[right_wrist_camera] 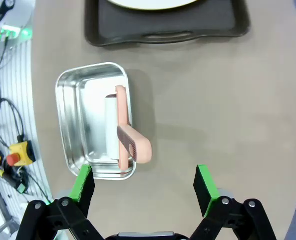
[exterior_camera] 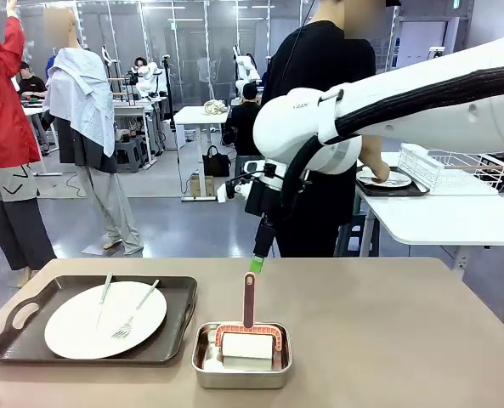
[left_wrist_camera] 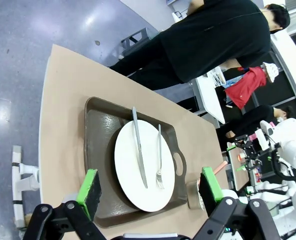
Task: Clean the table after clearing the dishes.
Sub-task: When the left (or right) Handle tray is removed, use the left hand (or right hand) to clean the left (or right) side of the table with the Lint Roller.
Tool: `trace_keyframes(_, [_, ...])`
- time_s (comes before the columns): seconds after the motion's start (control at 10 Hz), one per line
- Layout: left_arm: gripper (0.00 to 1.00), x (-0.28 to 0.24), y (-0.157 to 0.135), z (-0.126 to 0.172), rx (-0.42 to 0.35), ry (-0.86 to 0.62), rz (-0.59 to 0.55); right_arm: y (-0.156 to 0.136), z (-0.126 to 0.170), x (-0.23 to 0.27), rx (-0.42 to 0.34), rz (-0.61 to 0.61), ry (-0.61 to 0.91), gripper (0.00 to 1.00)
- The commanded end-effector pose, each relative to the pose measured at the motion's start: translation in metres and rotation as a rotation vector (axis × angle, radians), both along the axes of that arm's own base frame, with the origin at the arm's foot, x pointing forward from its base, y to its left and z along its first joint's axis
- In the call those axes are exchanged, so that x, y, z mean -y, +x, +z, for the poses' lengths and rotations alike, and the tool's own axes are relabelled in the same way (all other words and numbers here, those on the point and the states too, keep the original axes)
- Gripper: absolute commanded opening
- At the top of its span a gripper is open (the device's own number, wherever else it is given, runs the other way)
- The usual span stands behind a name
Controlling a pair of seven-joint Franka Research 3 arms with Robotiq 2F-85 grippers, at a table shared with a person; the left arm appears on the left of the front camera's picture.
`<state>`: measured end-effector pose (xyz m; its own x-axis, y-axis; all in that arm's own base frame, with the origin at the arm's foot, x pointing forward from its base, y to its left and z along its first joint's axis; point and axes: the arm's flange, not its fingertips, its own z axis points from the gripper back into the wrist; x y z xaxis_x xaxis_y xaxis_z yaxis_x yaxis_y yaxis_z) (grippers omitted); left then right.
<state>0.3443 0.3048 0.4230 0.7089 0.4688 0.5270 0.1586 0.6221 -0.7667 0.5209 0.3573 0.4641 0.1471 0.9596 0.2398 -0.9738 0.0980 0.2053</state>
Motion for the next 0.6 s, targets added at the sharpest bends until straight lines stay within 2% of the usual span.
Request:
trace_keyframes(0.0, [1.0, -0.002, -0.002, 0.002, 0.007, -0.006, -0.007, 0.004, -0.001, -0.016, -0.066, 0.07, -0.063, 1.0])
trace_keyframes(0.5, [1.0, -0.002, -0.002, 0.002, 0.007, -0.006, -0.007, -0.006, -0.038, -0.037, -0.172, 0.105, -0.13, 1.0])
